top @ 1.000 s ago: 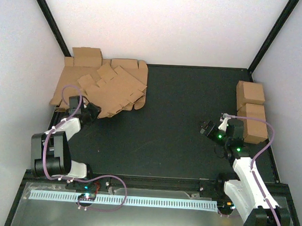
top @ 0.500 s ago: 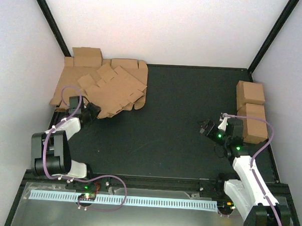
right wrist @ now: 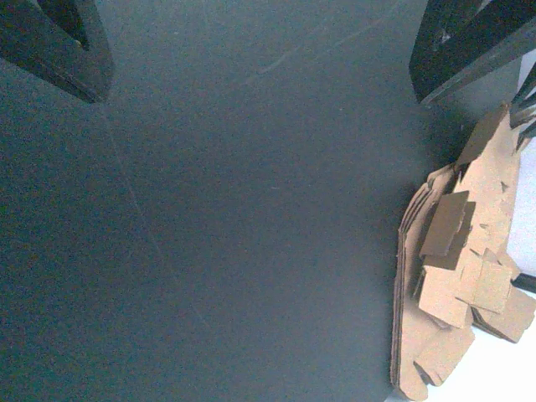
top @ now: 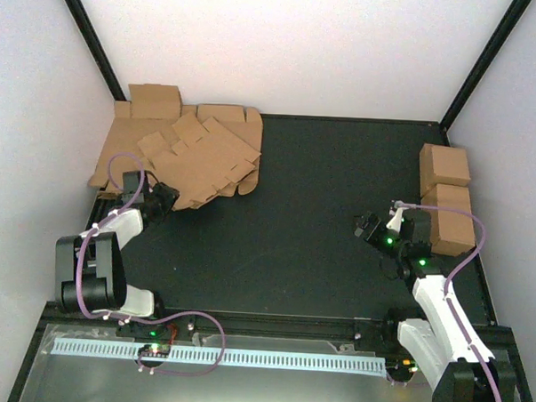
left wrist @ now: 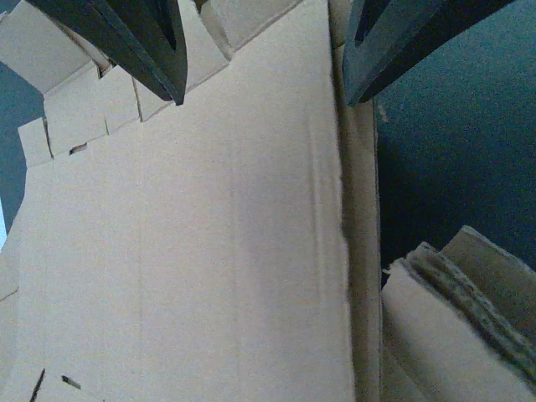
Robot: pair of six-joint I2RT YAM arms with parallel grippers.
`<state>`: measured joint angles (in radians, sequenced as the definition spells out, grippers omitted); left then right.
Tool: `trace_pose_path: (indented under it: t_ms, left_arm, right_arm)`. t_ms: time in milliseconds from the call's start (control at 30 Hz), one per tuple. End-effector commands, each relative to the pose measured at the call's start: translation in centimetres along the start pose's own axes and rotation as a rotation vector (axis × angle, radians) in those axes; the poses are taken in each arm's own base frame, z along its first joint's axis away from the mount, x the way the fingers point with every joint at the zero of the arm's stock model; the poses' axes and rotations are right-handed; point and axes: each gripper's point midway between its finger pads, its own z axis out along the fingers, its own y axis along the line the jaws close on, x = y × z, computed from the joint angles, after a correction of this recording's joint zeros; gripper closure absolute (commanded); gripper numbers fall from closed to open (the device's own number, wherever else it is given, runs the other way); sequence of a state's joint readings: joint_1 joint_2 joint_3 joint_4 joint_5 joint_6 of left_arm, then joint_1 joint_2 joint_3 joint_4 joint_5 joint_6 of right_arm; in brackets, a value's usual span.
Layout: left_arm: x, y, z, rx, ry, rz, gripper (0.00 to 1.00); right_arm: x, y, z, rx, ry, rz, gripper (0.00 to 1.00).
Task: Fold the paper box
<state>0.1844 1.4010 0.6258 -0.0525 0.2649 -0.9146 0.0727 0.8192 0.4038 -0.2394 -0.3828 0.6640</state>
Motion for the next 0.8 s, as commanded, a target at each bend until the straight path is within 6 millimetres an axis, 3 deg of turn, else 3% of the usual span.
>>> trace_pose_path:
  t_ms: [0, 167, 400, 600, 767]
  left_arm:
    - [-0.6, 0.3, -0.1, -0.018, -0.022, -0.021, 0.45]
    - [-0.6, 0.3, 0.0, -0.011, -0.016, -0.026, 0.45]
    - [-0.4, -0.7, 0.6, 0.044, 0.013, -0.023, 0.54]
    - [0.2, -1.1, 1.4, 0.107, 0.056, -0.074, 0.53]
    - [0.3, -1.8, 1.6, 0.147, 0.070, -0.072, 0.71]
  right_arm:
    - [-1.1, 1.1, -0.3, -0.029, -0.030, -0.018, 0.00]
    - [-1.1, 1.1, -0.3, -0.028, -0.031, -0.023, 0.00]
    - [-1.0, 1.1, -0.3, -0.027, -0.028, -0.026, 0.00]
    - [-1.2, 1.4, -0.5, -0.028, -0.028, -0.028, 0.00]
    - [-1.3, 1.4, -0.6, -0.028, -0.030, -0.029, 0.00]
